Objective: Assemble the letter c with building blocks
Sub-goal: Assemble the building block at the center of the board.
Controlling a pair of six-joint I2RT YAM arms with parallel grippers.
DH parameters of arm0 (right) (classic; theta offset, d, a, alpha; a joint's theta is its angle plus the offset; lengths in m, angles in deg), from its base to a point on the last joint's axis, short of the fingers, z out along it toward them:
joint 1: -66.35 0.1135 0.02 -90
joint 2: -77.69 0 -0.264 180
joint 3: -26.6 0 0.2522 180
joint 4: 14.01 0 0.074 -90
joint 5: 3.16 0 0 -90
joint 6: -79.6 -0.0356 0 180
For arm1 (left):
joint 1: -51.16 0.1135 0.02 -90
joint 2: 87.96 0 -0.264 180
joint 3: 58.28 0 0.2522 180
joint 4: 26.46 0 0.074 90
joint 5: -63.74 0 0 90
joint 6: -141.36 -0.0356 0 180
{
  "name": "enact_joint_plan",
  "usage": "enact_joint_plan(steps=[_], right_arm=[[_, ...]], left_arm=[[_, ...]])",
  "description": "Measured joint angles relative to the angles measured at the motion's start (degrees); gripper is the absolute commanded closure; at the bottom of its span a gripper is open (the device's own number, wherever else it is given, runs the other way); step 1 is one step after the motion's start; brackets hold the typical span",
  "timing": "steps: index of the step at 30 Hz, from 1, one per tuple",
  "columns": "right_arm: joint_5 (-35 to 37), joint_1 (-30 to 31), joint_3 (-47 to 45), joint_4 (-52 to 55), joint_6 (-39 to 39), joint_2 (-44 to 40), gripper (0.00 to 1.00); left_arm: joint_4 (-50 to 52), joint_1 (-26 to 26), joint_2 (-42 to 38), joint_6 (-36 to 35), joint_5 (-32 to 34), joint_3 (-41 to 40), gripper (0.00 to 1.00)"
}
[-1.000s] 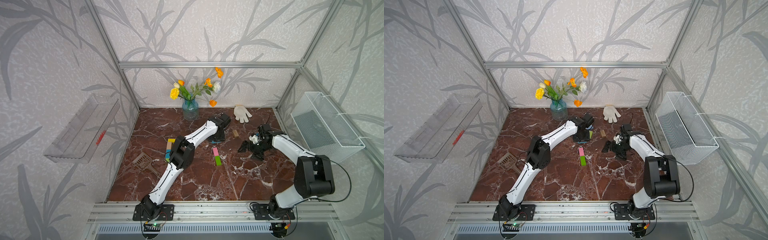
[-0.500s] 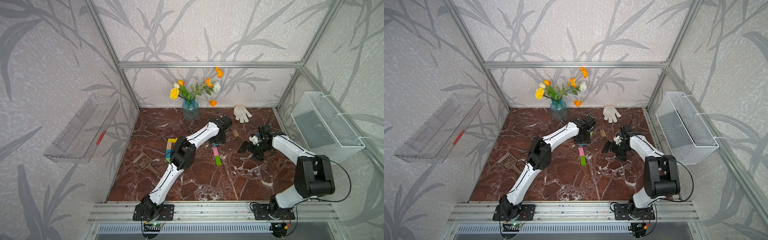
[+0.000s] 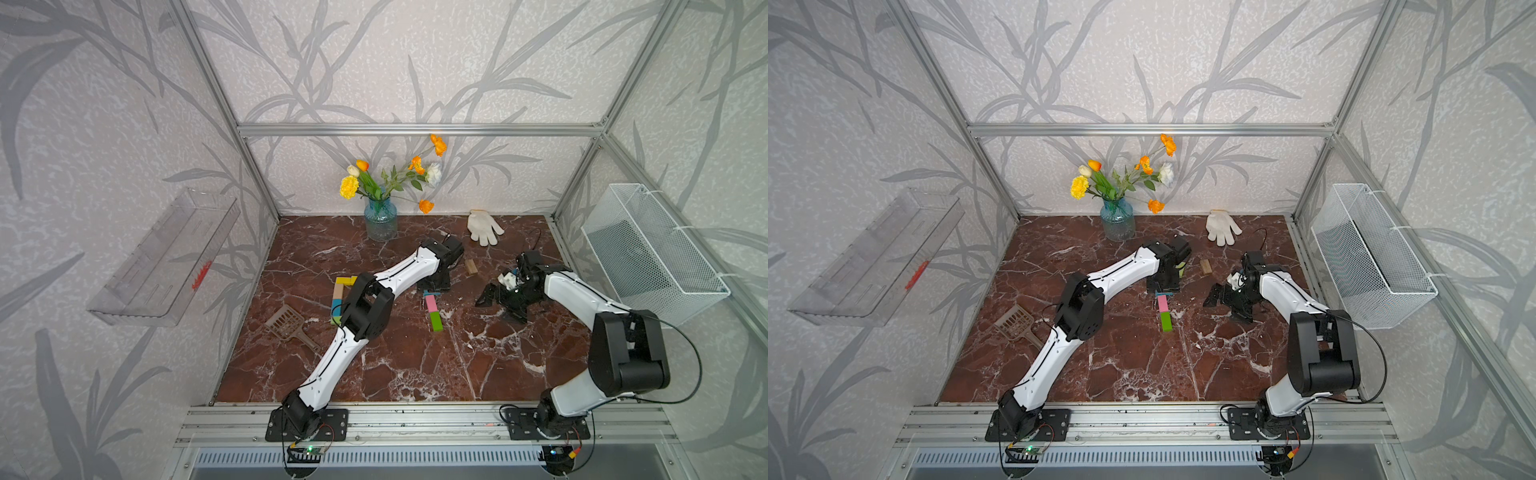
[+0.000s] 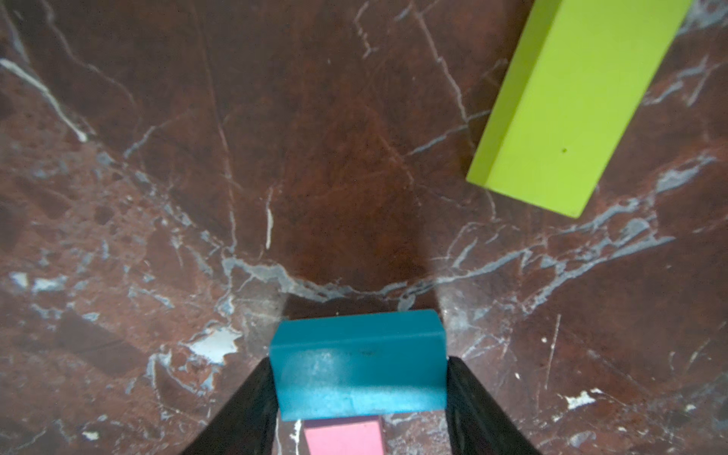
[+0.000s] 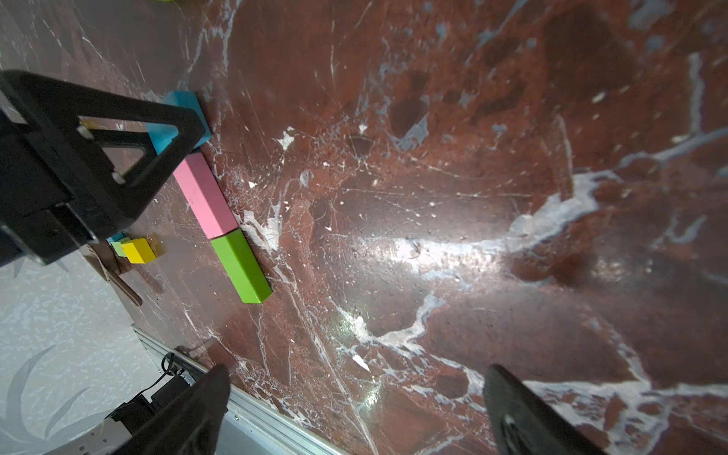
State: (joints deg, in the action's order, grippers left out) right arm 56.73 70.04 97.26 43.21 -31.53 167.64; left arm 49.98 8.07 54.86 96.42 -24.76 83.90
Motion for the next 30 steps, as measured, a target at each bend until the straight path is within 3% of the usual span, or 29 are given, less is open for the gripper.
enact_joint_plan(steps=[30], right_arm=[[-0.9,-0.3,-1.2,-1.2,0.0,0.0,0.01]], left_arm=[[-1.1,-0.6,0.0,1.1,0.0,-0.3,0.38]])
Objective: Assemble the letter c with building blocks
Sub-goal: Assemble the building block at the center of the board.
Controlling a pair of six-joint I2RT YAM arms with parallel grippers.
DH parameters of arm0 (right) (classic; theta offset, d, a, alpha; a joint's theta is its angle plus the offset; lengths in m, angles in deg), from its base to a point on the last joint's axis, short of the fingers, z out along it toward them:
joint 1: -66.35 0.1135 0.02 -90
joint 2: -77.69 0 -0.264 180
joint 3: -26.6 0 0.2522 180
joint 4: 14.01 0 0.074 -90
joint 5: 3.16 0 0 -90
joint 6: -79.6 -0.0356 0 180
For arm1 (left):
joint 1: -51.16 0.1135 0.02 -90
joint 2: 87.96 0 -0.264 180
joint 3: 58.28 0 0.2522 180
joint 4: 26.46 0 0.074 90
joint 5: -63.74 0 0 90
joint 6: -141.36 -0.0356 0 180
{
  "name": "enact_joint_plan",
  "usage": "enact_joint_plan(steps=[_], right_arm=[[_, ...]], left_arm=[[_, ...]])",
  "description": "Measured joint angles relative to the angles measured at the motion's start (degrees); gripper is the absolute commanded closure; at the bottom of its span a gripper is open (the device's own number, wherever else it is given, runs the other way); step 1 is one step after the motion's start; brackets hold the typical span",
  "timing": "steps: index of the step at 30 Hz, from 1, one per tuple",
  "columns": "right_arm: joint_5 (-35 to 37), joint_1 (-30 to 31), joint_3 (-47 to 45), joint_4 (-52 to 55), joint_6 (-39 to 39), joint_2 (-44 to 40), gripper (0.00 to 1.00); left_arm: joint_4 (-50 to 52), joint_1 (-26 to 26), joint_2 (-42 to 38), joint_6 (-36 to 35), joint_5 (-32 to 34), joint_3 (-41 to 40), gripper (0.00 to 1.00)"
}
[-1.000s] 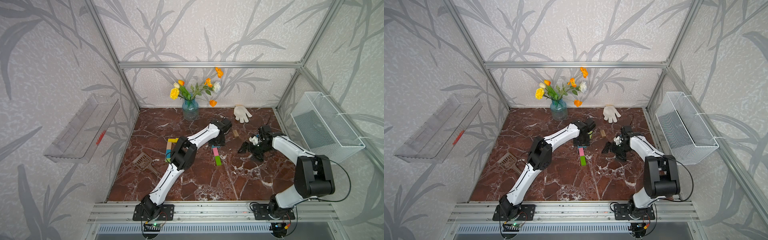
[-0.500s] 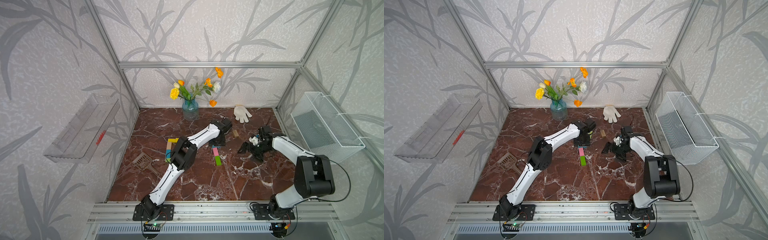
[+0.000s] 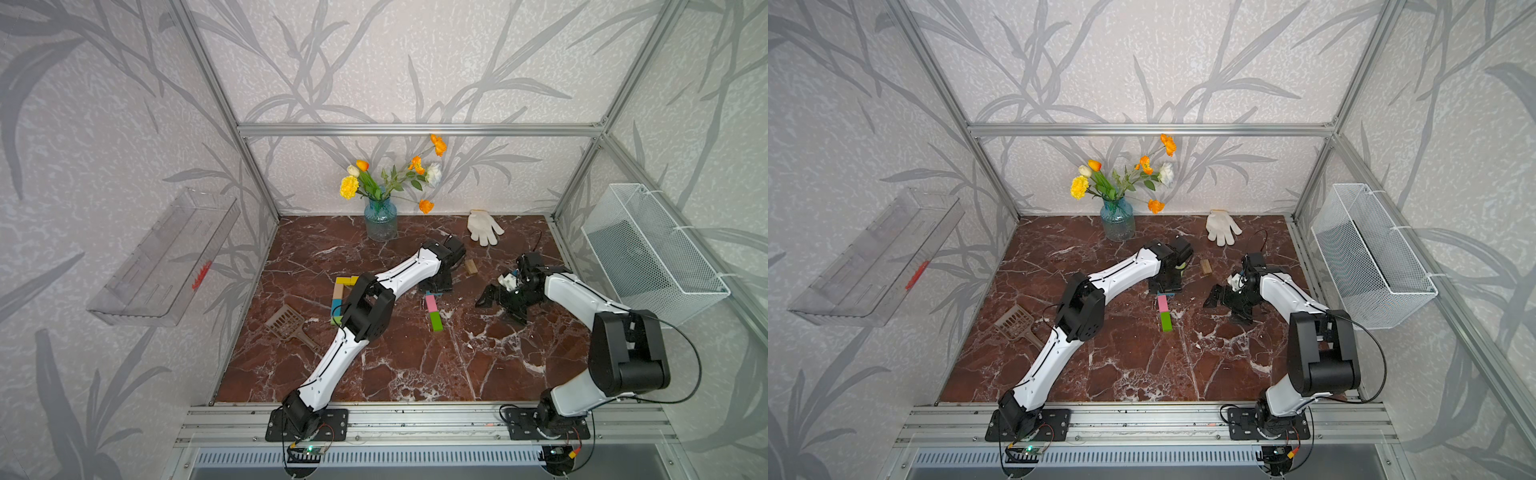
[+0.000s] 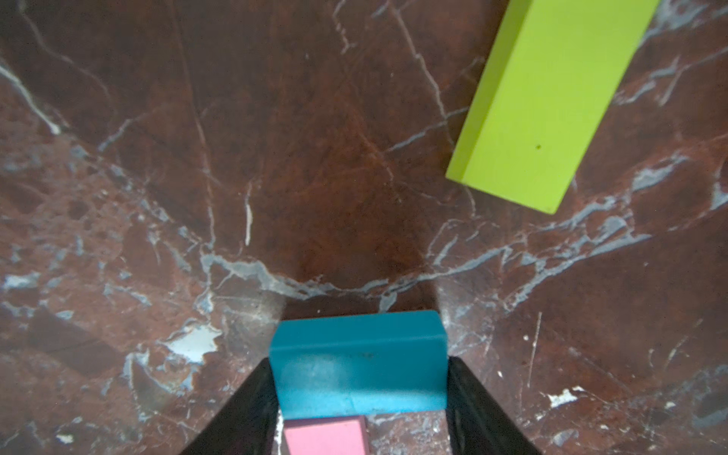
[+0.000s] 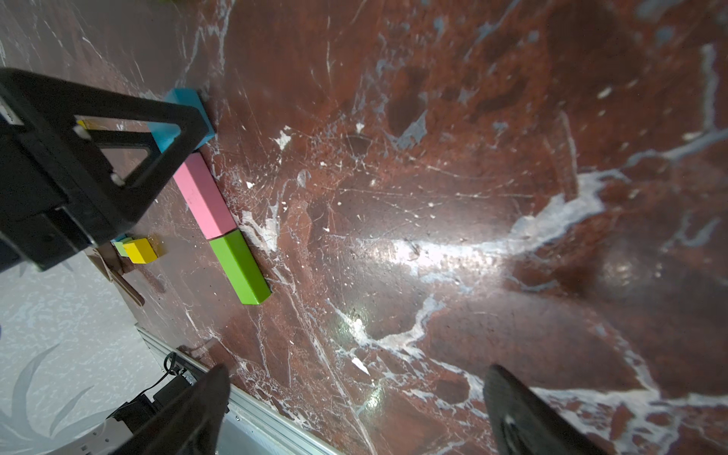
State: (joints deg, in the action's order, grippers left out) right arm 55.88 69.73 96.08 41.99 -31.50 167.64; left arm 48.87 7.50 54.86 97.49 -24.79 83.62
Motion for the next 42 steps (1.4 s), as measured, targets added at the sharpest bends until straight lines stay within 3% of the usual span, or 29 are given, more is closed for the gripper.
enact_joint_plan(steps=[7,15,23,36,42], right_arm=[[-0.1,0.0,0.0,0.0,0.0,0.0,0.01],[-0.1,-0.1,0.0,0.0,0.0,0.0,0.01],[0.0,-0.1,0.0,0.1,0.3,0.0,0.00],[2.7,0.0,6.9,3.5,5.0,-0.4,0.19],[7.0,1.1,13.9,3.7,6.8,2.1,0.29]], left_arm=[[-0.2,-0.1,0.0,0.0,-0.1,-0.1,0.32],[-0.3,-0.1,0.0,0.0,0.0,-0.4,0.14],[-0.3,-0.1,0.0,-0.3,0.0,-0.4,0.13],[-2.0,1.2,-6.5,-7.7,-0.7,-1.4,0.12],[-3.1,4.2,-14.3,-12.2,-3.5,-9.9,0.12]])
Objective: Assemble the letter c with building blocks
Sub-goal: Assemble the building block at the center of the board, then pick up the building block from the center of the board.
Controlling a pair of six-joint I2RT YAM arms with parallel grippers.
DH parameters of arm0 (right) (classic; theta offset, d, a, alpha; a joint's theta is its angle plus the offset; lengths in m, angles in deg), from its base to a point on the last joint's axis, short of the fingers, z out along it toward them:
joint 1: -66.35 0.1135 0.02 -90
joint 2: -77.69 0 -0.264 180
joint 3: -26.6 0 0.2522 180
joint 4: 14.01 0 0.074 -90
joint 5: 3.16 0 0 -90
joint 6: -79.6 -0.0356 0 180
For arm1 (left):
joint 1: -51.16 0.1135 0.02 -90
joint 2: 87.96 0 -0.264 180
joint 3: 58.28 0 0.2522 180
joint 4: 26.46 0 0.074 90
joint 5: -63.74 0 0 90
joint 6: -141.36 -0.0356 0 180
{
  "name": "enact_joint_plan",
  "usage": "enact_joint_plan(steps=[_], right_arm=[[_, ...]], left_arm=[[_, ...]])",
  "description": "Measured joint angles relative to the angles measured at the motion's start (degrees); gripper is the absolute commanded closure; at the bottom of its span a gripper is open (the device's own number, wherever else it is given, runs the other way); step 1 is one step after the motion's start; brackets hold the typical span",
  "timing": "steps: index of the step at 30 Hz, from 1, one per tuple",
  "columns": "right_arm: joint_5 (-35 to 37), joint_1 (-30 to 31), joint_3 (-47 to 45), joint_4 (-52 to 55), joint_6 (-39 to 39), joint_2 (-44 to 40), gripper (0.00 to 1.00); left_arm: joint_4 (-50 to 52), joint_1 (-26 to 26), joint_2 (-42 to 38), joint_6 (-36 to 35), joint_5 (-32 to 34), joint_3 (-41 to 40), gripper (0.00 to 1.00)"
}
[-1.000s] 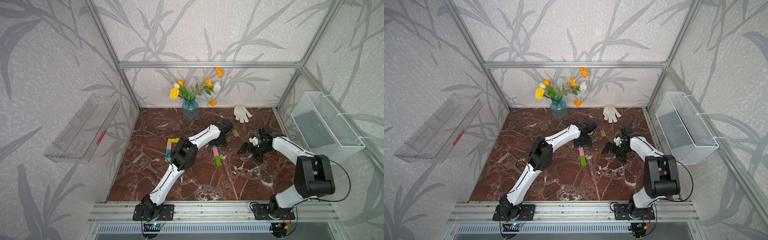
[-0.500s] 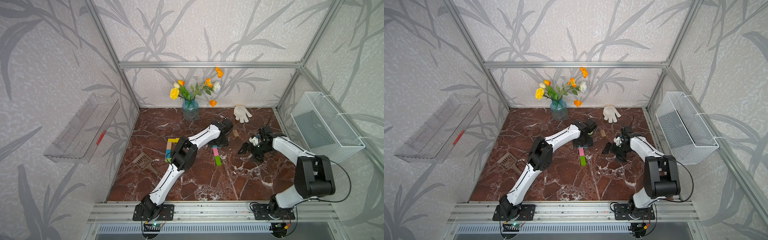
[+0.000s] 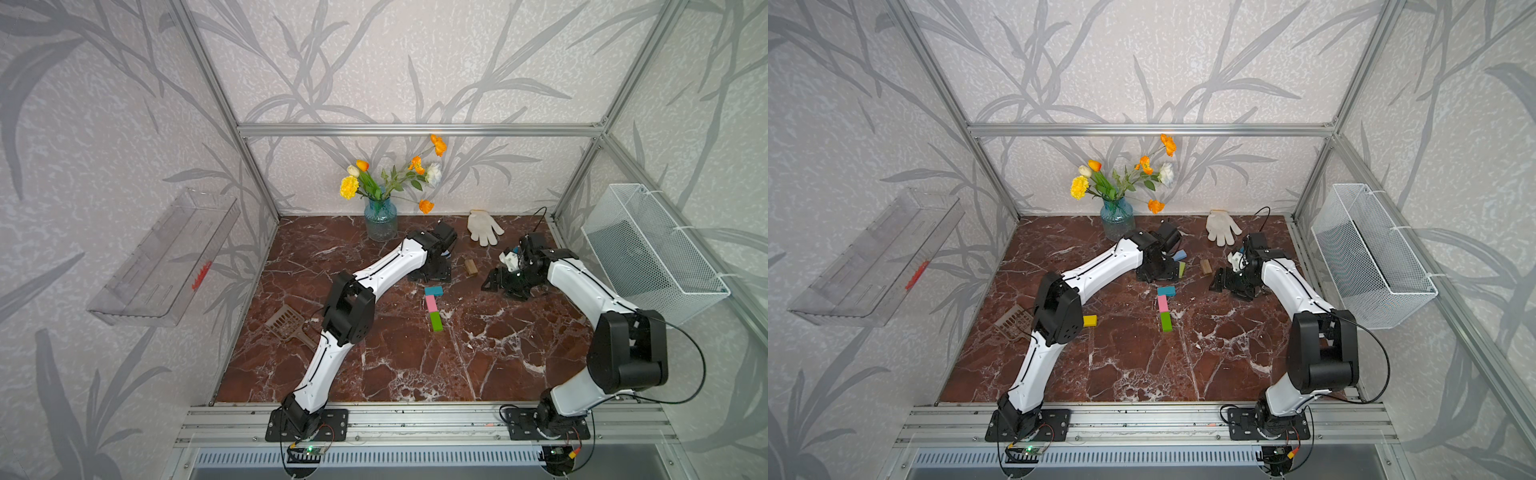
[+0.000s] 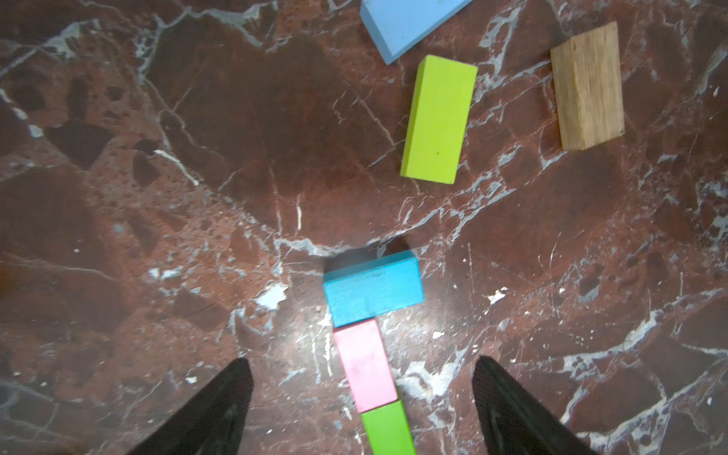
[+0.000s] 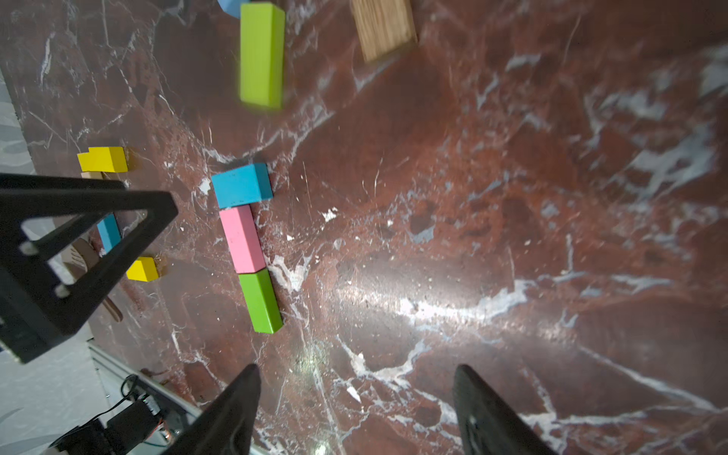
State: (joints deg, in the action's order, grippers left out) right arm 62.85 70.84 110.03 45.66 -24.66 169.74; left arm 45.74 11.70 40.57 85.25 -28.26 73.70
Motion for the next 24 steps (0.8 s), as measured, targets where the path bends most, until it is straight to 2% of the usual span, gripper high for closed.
enact_joint_plan(steps=[6,11,16,24], right_arm=[[5.3,1.8,9.7,1.0,2.5,8.1,0.35],[9.7,3.1,17.2,2.4,5.2,16.5,0.39],[13.4,4.8,24.4,4.0,7.3,23.0,0.42],[17.0,7.1,32.6,5.6,8.3,29.9,0.47]], left_arm=[[-3.3,5.5,-7.1,-5.4,-6.3,-11.3,0.11],[-5.4,9.2,-11.5,-10.4,-9.8,-17.2,0.10],[-7.5,9.6,-15.6,-14.7,-12.2,-21.6,0.10],[-12.8,10.7,-18.8,-17.8,-16.3,-26.3,0.09]])
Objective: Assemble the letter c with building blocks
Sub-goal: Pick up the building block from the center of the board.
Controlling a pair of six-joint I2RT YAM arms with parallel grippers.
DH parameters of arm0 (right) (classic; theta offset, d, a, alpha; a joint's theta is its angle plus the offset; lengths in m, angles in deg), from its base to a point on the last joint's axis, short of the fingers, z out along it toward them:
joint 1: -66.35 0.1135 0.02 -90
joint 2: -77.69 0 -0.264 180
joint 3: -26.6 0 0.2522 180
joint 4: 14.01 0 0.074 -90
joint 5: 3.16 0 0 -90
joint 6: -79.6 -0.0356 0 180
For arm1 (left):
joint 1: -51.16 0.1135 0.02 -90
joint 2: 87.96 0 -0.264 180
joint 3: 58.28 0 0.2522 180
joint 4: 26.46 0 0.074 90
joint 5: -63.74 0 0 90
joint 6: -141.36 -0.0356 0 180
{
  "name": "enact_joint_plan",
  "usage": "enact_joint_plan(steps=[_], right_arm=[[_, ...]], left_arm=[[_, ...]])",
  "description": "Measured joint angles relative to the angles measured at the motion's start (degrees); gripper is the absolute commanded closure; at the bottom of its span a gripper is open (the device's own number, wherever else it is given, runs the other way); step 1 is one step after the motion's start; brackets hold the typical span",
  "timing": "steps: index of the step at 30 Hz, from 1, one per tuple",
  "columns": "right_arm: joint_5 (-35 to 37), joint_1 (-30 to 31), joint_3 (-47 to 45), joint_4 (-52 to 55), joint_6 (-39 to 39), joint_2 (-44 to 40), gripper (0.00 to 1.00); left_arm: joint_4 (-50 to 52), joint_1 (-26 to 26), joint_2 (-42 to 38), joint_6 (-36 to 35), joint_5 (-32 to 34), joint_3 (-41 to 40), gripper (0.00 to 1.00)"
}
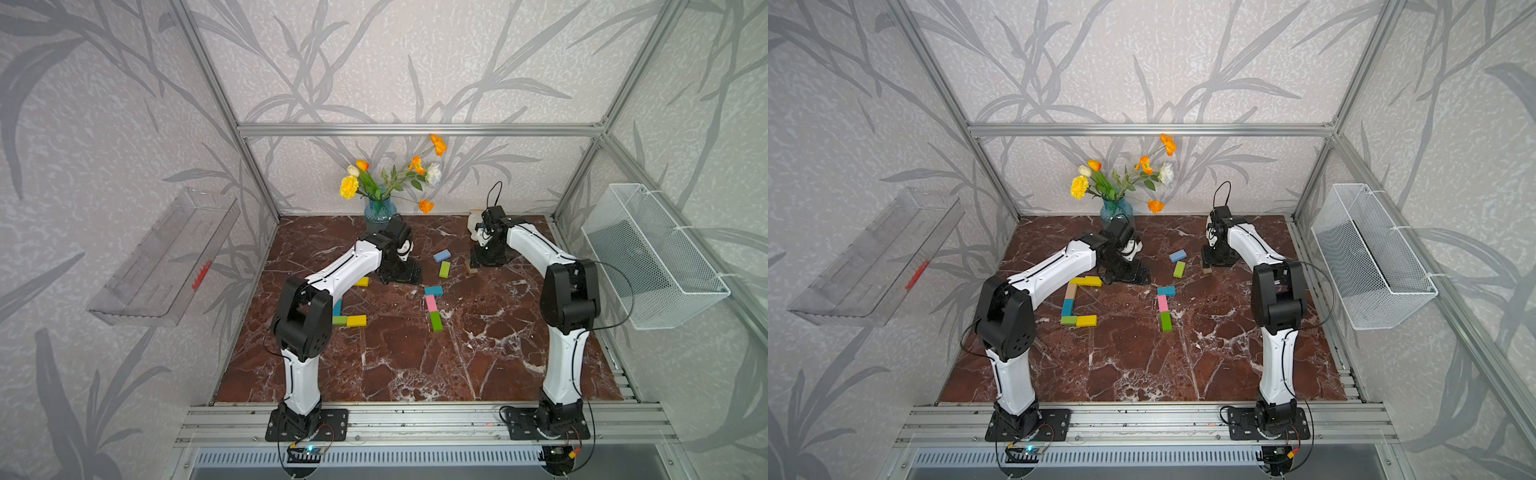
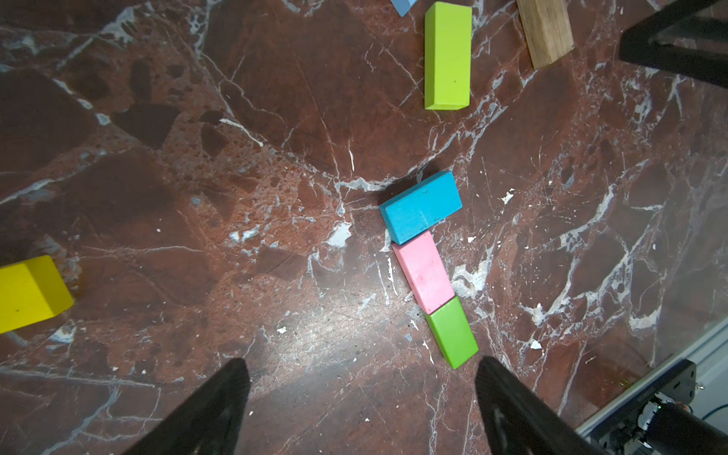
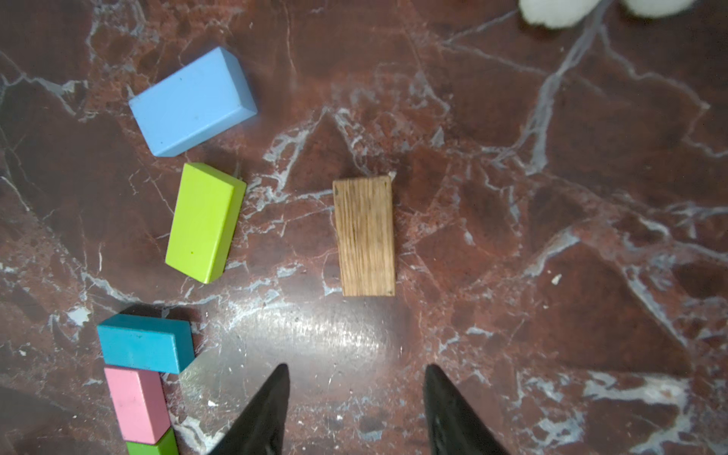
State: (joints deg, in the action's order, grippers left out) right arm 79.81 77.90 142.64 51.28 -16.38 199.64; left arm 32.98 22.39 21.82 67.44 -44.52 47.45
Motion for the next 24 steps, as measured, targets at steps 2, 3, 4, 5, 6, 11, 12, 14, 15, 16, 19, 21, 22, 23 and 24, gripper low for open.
enact_joint_plan(steps=[2,3,4,5,6,11,12,14,15,16,19,21,22,23,24], right_arm=[[0.7,0.5,1.2,0.3,0.1,1.6,0.47],[0.9,0.6,1.7,0.4,0.1,2.3,0.47],[1.2,0.8,2.1,0.5,0.1,3.0,0.47],[1.5,1.0,2.4,0.5,0.1,3.5,0.48],[2.0,1.3,2.7,0.7,0.2,4.2,0.47],[4.1,2.1,4.9,1.2,0.3,6.3,0.48],[4.5,2.2,5.4,1.2,0.3,6.8,0.48],[5.5,2.4,6.4,1.3,0.3,7.8,0.49],[5.8,2.5,6.8,1.4,0.3,8.2,0.49],[6.2,2.6,7.1,1.4,0.3,8.7,0.49],[7.3,2.8,8.2,1.6,0.4,10.1,0.53],[7.9,2.9,8.9,1.7,0.3,10.9,0.55],[8.1,2.9,9.2,1.9,0.3,11.3,0.57],[8.3,2.9,9.5,1.9,0.3,11.6,0.61],[8.4,2.9,9.5,1.9,0.4,11.8,0.65]], left_arm=[[-1.9,0.4,-0.6,-0.2,-1.1,-1.3,0.09],[-2.8,0.5,-1.0,-0.3,-1.6,-2.0,0.09],[-3.7,0.5,-1.5,-0.5,-2.1,-2.7,0.09],[-4.6,0.7,-2.1,-0.6,-2.6,-3.5,0.09],[-5.6,0.8,-2.7,-0.7,-3.1,-4.2,0.09],[-11.2,1.0,-6.4,-0.4,-4.9,-7.8,0.09],[-12.2,1.1,-7.0,-0.4,-5.3,-8.2,0.08],[-14.7,1.2,-8.2,0.0,-6.2,-9.4,0.08],[-15.8,1.2,-8.7,0.2,-6.6,-10.0,0.08],[-16.9,1.2,-9.3,0.3,-7.1,-10.7,0.08],[-19.3,1.4,-10.5,0.6,-8.1,-12.2,0.07],[-20.4,1.6,-10.8,0.6,-8.5,-12.7,0.07],[-20.9,1.6,-10.8,0.6,-8.6,-12.7,0.07],[-21.1,1.7,-10.8,0.6,-8.7,-12.7,0.07],[-21.2,1.8,-10.8,0.6,-8.7,-12.7,0.07]])
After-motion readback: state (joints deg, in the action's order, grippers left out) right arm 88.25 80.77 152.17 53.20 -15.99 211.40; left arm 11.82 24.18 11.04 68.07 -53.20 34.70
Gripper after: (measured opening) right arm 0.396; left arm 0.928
